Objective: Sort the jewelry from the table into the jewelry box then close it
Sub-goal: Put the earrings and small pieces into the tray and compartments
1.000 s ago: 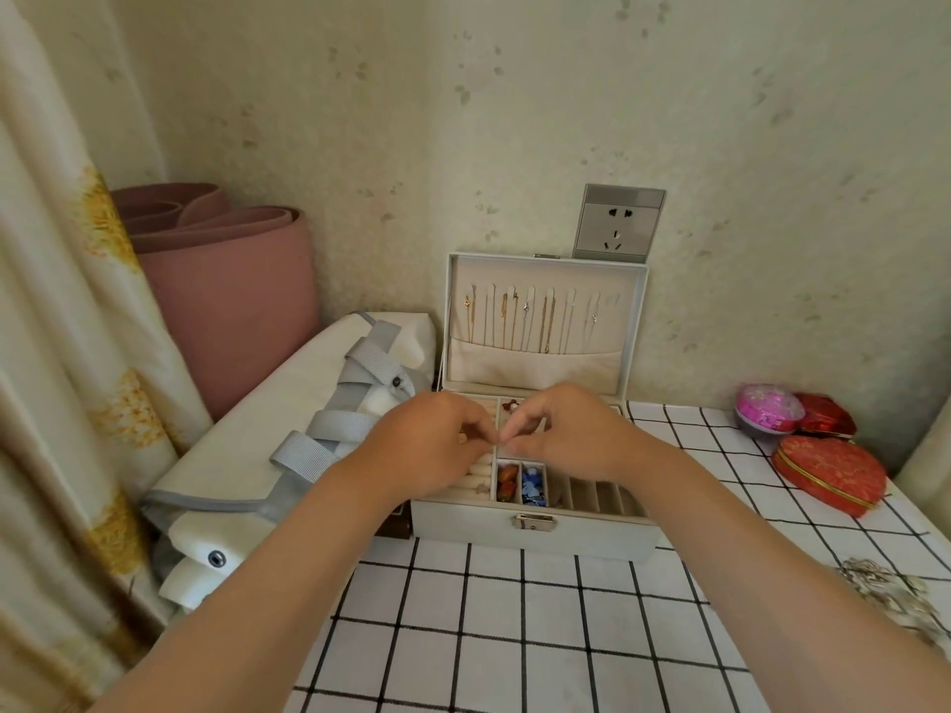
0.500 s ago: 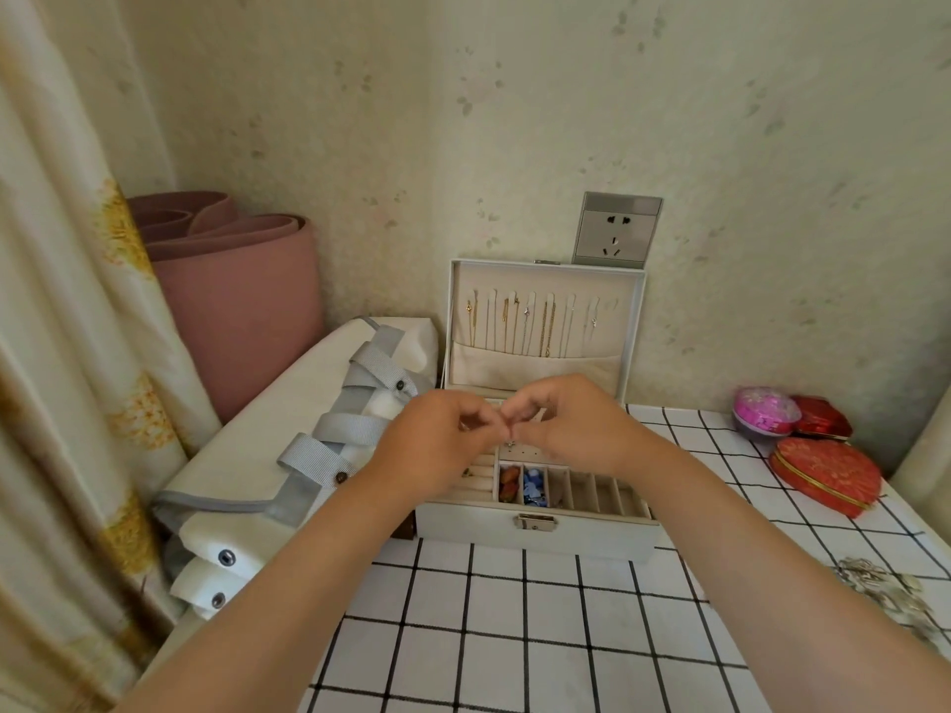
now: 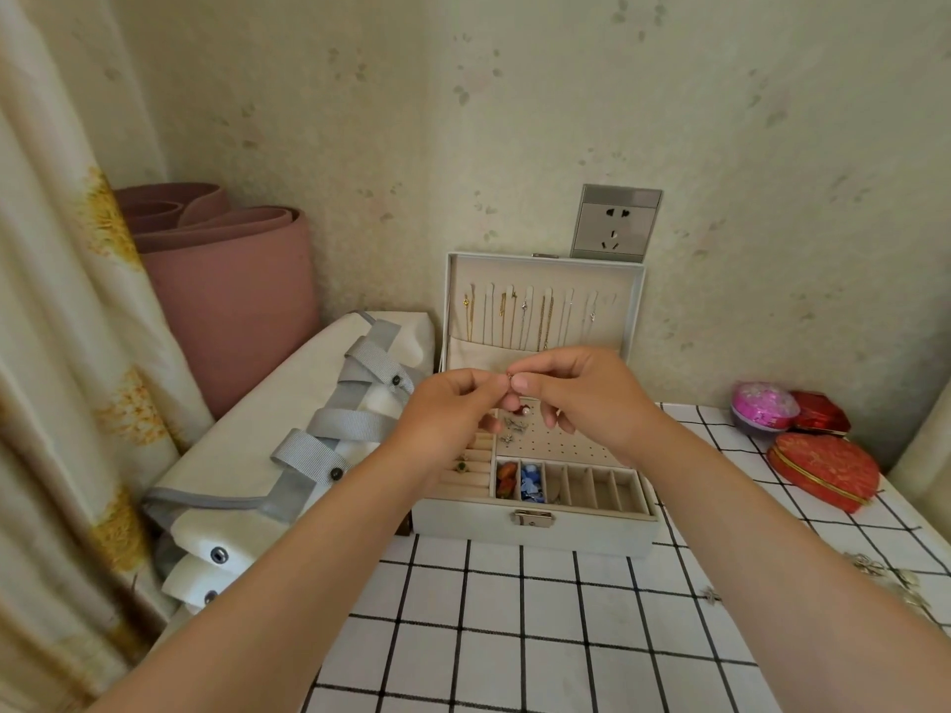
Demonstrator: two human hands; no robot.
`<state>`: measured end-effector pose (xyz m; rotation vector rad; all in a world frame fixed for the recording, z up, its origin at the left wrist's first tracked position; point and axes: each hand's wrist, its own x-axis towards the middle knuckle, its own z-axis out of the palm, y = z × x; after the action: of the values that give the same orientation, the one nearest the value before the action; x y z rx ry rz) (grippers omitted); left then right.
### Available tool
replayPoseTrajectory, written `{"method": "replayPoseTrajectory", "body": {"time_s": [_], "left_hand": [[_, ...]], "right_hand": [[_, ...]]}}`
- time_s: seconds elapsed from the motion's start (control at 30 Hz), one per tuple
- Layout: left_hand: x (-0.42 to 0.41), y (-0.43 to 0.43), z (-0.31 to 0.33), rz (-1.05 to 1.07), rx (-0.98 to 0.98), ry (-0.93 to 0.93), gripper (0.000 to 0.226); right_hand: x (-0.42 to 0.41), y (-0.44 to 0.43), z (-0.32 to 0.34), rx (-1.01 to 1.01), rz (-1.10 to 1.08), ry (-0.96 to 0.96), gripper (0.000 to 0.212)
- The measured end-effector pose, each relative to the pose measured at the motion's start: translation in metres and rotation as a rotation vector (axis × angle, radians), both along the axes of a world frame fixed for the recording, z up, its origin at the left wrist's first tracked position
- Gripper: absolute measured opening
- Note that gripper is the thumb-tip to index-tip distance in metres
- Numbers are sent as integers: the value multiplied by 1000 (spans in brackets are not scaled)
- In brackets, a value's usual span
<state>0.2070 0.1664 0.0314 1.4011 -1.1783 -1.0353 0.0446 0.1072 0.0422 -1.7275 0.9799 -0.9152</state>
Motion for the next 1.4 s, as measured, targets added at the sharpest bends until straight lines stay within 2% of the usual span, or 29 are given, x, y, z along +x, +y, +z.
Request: {"method": "replayPoseTrajectory", "body": {"time_s": [0.23, 0.3, 0.37, 0.43, 0.53, 0.63, 0.83, 1.2, 1.4], "left_hand": [[-5, -5, -8, 11, -17, -87, 20], [-4, -8, -16, 3, -87, -270, 17], [-1, -10, -25, -5, -171, -622, 14], [3, -11, -34, -43, -268, -922, 24], [6, -12, -43, -145, -349, -1075, 39], [6, -14, -52, -191, -362, -1150, 47], [6, -17, -55, -235, -392, -1226, 43], [9, -21, -60, -202, -373, -1187, 50], [7, -21, -61, -190, -400, -1169, 50]], "right_hand": [[-3, -2, -4, -68, 2, 69, 12], [-7, -8, -10, -133, -62, 134, 10], [-11, -14, -18, -209, -159, 244, 8], [-15, -18, -26, -246, -236, 345, 8], [-18, -20, -36, -250, -314, 452, 8], [-12, -17, -45, -300, -326, 564, 11], [-5, -21, -57, -481, -292, 739, 20], [-4, -21, -60, -559, -239, 676, 12], [-12, -24, -56, -455, -154, 621, 13]]}}
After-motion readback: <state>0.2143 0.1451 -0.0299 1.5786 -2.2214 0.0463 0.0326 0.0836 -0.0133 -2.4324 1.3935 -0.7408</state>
